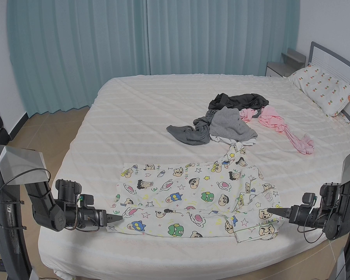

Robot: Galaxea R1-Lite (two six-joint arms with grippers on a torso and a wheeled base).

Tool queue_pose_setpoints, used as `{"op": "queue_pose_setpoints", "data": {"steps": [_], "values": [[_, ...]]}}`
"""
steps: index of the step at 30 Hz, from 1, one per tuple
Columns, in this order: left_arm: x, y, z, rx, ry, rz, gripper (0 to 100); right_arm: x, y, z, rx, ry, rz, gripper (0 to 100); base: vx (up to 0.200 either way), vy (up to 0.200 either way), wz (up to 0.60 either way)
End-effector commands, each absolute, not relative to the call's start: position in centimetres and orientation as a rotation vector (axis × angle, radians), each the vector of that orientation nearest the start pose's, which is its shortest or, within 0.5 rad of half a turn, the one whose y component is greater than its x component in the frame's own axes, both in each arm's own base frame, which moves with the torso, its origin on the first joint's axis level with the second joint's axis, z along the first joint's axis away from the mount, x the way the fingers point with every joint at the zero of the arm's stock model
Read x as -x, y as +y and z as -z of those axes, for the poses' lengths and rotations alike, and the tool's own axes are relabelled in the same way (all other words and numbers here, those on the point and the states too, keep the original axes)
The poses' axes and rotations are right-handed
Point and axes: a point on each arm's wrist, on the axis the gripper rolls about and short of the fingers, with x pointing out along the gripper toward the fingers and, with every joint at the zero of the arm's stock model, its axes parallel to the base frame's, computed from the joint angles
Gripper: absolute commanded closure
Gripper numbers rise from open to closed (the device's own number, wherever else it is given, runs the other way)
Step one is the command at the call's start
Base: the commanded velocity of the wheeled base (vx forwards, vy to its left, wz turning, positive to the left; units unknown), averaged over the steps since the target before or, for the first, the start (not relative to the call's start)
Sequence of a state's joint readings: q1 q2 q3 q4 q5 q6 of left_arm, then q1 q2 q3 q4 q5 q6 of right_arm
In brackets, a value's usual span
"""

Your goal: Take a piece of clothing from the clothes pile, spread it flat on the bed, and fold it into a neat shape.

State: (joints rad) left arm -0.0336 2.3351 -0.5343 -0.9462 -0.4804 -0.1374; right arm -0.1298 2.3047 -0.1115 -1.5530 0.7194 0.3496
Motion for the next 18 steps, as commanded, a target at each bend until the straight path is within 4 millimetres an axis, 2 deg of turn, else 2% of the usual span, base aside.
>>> {"op": "queue_pose_setpoints", "data": {"steps": [1, 9, 11, 15, 16, 18], "values": [[-30.6, -2.0, 5.0, 0.321, 0.871, 0.423, 0, -24.0, -2.0, 3.0, -0.586, 0.700, -0.450, 0, 0.000, 0.000, 0.00], [-30.5, -1.8, 5.4, 0.330, 0.842, 0.428, 0, -25.5, -2.2, 5.5, -0.555, 0.714, -0.432, 0, 0.000, 0.000, 0.00], [-30.5, -1.8, 5.4, 0.330, 0.842, 0.426, 0, -26.1, -1.5, 6.2, -0.538, 0.724, -0.463, 0, 0.000, 0.000, 0.00], [-30.5, -1.8, 5.4, 0.330, 0.842, 0.426, 0, -26.0, -0.2, 6.6, -0.527, 0.753, -0.503, 0, 0.000, 0.000, 0.00], [-30.5, -1.8, 5.4, 0.330, 0.842, 0.426, 0, -26.0, 0.1, 6.6, -0.523, 0.756, -0.510, 100, 0.000, 0.000, 0.00], [-30.4, -1.8, 5.4, 0.330, 0.843, 0.426, 0, -26.0, 0.1, 6.4, -0.525, 0.751, -0.510, 100, 0.000, 0.000, 0.00]]}}
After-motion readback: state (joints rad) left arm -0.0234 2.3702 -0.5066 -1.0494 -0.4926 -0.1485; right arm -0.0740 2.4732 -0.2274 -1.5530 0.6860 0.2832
